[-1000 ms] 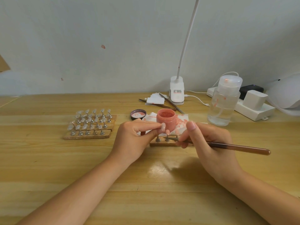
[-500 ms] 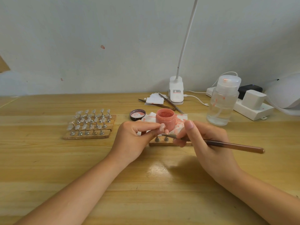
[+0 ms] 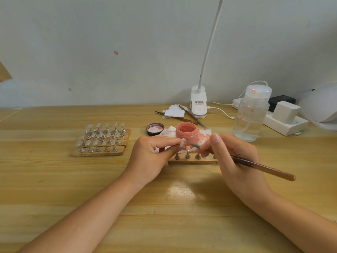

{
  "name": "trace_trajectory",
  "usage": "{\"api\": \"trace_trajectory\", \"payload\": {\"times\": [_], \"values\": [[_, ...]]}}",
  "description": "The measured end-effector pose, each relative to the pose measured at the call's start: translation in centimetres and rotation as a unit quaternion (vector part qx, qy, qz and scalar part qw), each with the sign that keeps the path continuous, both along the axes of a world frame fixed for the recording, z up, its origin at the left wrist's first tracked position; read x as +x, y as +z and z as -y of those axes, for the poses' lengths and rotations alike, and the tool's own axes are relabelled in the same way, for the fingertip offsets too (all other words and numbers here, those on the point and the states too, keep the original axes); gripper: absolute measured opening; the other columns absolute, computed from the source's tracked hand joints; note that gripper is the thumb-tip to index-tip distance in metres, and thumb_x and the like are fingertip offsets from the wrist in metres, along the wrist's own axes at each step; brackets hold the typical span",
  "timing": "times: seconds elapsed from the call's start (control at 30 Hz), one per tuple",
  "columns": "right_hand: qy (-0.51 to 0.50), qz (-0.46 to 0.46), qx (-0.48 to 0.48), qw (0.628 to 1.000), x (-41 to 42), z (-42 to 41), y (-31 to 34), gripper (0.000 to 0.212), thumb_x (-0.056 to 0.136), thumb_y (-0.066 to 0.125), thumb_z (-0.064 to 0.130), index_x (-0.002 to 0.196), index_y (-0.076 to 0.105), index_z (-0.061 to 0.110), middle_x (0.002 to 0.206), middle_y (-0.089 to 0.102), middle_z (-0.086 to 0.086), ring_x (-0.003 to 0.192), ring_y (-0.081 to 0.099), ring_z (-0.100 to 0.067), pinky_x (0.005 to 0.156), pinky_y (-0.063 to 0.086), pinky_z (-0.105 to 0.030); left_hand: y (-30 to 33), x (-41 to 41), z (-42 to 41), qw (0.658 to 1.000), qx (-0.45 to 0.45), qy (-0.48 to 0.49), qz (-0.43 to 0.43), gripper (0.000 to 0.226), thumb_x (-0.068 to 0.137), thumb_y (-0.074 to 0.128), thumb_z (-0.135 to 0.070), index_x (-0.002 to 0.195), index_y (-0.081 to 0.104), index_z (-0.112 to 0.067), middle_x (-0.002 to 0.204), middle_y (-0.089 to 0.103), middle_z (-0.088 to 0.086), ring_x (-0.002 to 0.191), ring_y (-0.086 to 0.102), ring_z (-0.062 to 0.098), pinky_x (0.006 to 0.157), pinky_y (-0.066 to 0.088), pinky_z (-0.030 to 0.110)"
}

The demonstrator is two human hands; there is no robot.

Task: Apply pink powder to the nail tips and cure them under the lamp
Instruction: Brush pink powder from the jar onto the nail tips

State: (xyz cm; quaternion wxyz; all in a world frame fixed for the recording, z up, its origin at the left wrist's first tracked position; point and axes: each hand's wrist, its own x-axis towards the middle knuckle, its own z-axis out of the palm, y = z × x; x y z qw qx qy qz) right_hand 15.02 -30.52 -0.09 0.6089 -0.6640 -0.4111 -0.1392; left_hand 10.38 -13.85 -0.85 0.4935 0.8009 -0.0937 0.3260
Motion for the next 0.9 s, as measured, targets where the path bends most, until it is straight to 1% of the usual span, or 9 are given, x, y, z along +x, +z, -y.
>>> {"api": "trace_trajectory", "payload": {"times": [0.1, 0.17, 0.23, 0.37, 0.5, 0.6, 0.63, 0.77, 0.9], "values": [[0.001, -0.002, -0.001, 1.0, -0.04, 0.1, -0.1, 0.041, 0.091, 0.044, 0.036, 0.065, 0.064, 0.01, 0.062, 0.065, -0.002, 0.061, 0.063, -0.012, 0.058, 0.051, -0.032, 0.06, -0.02, 0.14, 1.0, 0.002, 0.001, 0.001, 0.013, 0.073, 0.065, -0.02, 0.083, 0.071, -0.027, 0.075, 0.066, -0.031, 0.077, 0.063, -0.008, 0.069, 0.044, 0.006], [-0.01, 0.023, 0.005, 1.0, 0.0, 0.12, 0.06, 0.037, 0.092, 0.042, 0.032, 0.069, 0.065, 0.014, 0.067, 0.066, 0.003, 0.065, 0.063, -0.01, 0.06, 0.051, -0.027, 0.18, -0.09, 0.19, 1.0, 0.006, -0.002, 0.004, 0.014, 0.074, 0.064, -0.021, 0.085, 0.07, -0.027, 0.075, 0.064, -0.033, 0.077, 0.062, -0.01, 0.066, 0.042, 0.004], [-0.01, 0.026, -0.005, 1.0, 0.0, 0.12, 0.14, 0.03, 0.092, 0.042, 0.032, 0.073, 0.065, 0.022, 0.07, 0.066, 0.006, 0.067, 0.063, -0.008, 0.061, 0.05, -0.021, 0.2, -0.18, 0.17, 1.0, 0.011, -0.003, 0.001, 0.013, 0.075, 0.064, -0.022, 0.085, 0.071, -0.028, 0.076, 0.067, -0.028, 0.071, 0.061, -0.007, 0.06, 0.04, 0.006], [0.006, 0.01, -0.013, 1.0, -0.19, 0.14, -0.05, 0.039, 0.091, 0.042, 0.039, 0.068, 0.064, 0.017, 0.065, 0.065, 0.001, 0.063, 0.063, -0.011, 0.059, 0.052, -0.03, 0.25, -0.3, 0.21, 0.999, 0.029, 0.019, 0.005, 0.013, 0.078, 0.066, -0.018, 0.081, 0.071, -0.029, 0.073, 0.07, -0.017, 0.055, 0.047, -0.002, 0.047, 0.031, 0.015], [-0.02, 0.031, -0.016, 0.999, -0.08, 0.04, 0.22, 0.029, 0.09, 0.042, 0.034, 0.073, 0.064, 0.025, 0.069, 0.065, 0.01, 0.066, 0.062, -0.007, 0.059, 0.048, -0.02, 0.47, -0.33, 0.41, 0.998, 0.059, 0.026, 0.017, 0.019, 0.077, 0.068, -0.004, 0.084, 0.071, -0.021, 0.076, 0.066, -0.017, 0.058, 0.048, -0.005, 0.049, 0.032, 0.02], [-0.006, 0.002, -0.021, 1.0, -0.09, 0.04, -0.03, 0.039, 0.089, 0.041, 0.036, 0.065, 0.063, 0.014, 0.063, 0.065, 0.0, 0.06, 0.062, -0.01, 0.057, 0.05, -0.031, 0.28, -0.32, 0.35, 0.998, 0.05, 0.049, 0.001, 0.026, 0.075, 0.07, 0.003, 0.086, 0.07, -0.02, 0.079, 0.064, -0.012, 0.056, 0.044, -0.002, 0.056, 0.036, 0.02], [-0.004, 0.003, -0.014, 1.0, -0.08, 0.05, -0.05, 0.04, 0.09, 0.041, 0.035, 0.065, 0.063, 0.013, 0.062, 0.065, -0.001, 0.06, 0.062, -0.009, 0.056, 0.05, -0.031, 0.26, -0.31, 0.32, 0.998, 0.045, 0.055, -0.004, 0.027, 0.074, 0.07, 0.004, 0.086, 0.07, -0.021, 0.079, 0.063, -0.012, 0.055, 0.042, 0.0, 0.058, 0.037, 0.019], [-0.02, 0.023, -0.023, 0.999, 0.08, 0.03, 0.02, 0.035, 0.091, 0.04, 0.034, 0.07, 0.064, 0.018, 0.067, 0.064, 0.011, 0.065, 0.061, -0.006, 0.058, 0.046, -0.018, 0.4, -0.36, 0.37, 0.997, 0.041, 0.062, -0.01, 0.032, 0.074, 0.069, 0.005, 0.089, 0.068, -0.024, 0.079, 0.061, -0.013, 0.055, 0.041, -0.002, 0.057, 0.035, 0.013], [-0.002, 0.003, -0.017, 1.0, 0.01, 0.14, -0.23, 0.042, 0.09, 0.039, 0.035, 0.064, 0.063, 0.011, 0.062, 0.064, 0.0, 0.059, 0.06, -0.009, 0.056, 0.049, -0.028, 0.4, -0.35, 0.42, 0.997, 0.033, 0.064, -0.014, 0.027, 0.075, 0.07, 0.002, 0.086, 0.069, -0.023, 0.076, 0.06, -0.013, 0.054, 0.04, 0.0, 0.055, 0.034, 0.012]]}}
